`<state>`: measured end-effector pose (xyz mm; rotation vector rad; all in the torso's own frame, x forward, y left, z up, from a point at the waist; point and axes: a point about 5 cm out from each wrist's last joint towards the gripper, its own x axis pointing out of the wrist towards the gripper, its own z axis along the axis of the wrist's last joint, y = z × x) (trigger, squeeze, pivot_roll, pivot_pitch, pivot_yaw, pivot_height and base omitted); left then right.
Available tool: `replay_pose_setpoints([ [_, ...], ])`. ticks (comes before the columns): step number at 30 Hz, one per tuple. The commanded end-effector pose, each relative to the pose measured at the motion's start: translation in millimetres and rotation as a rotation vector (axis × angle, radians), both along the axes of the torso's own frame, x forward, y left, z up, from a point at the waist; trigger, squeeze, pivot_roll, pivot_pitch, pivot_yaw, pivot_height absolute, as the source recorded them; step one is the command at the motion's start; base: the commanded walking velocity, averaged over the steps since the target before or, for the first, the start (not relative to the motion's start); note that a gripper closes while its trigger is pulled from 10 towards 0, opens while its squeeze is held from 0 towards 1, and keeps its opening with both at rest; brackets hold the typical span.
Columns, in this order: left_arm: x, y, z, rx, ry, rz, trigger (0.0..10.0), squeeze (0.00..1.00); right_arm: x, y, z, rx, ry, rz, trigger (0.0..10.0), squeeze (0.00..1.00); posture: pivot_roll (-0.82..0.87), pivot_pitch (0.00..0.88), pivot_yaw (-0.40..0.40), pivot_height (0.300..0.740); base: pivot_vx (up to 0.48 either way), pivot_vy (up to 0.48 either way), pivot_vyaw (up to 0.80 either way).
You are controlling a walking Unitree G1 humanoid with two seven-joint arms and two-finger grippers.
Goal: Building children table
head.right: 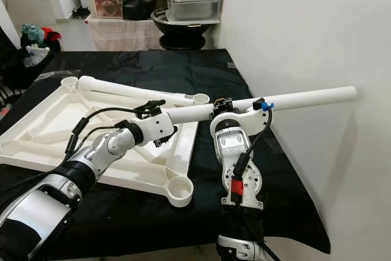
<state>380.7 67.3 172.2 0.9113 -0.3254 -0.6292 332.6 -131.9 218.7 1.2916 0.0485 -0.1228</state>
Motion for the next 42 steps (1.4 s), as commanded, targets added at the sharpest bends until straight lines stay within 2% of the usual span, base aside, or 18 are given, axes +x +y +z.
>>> replay_pose_setpoints([
  [1, -0.5, -0.1, -6.0, 0.028, 0.018, 0.010, 10.0, 1.00, -4.1, 44.6, 2.9, 0.177, 0.004, 0.098, 0.0, 0.00, 0.01, 0.000, -0.002, 0.740, 0.000, 0.000, 0.00],
  [36, -0.5, -0.1, -6.0, 0.028, 0.018, 0.010, 10.0, 1.00, -4.1, 44.6, 2.9, 0.177, 0.004, 0.098, 0.0, 0.00, 0.01, 0.000, -0.002, 0.740, 0.000, 0.000, 0.00],
  [37, -14.9, 37.5, -14.0, -0.098, -0.040, 0.035, 10.0, 0.00, -7.0, 32.0, 53.7, -0.270, -0.382, 0.104, 0.0, 0.00, 0.03, 0.000, 0.000, 0.740, 0.000, 0.000, 0.00],
  [38, -14.9, 37.5, -14.0, -0.098, -0.040, 0.035, 10.0, 0.00, -7.0, 32.0, 53.7, -0.270, -0.382, 0.104, 0.0, 0.00, 0.03, 0.000, 0.000, 0.740, 0.000, 0.000, 0.00],
  [39, -28.6, 62.6, -18.4, -0.153, -0.094, 0.061, 10.0, 0.00, -16.4, 34.0, 83.1, -0.613, -0.639, 0.149, 0.0, 0.00, 0.03, 0.000, 0.000, 0.740, 0.000, 0.000, 0.00],
  [40, -28.6, 62.6, -18.4, -0.153, -0.094, 0.061, 10.0, 0.00, -16.4, 34.0, 83.1, -0.613, -0.639, 0.149, 0.0, 0.00, 0.03, 0.000, 0.000, 0.740, 0.000, 0.000, 0.00],
  [41, -39.1, 78.2, -20.4, -0.177, -0.133, 0.078, 10.0, 0.00, -24.4, 38.6, 96.5, -0.846, -0.789, 0.199, 0.0, 0.00, 0.03, 0.000, 0.000, 0.740, 0.000, 0.000, 0.00],
  [42, -44.7, 85.1, -20.2, -0.191, -0.154, 0.082, 10.0, 0.00, -29.1, 41.3, 102.5, -0.968, -0.867, 0.229, 0.0, 0.00, 0.03, 0.000, 0.000, 0.740, 0.000, 0.000, 0.00],
])
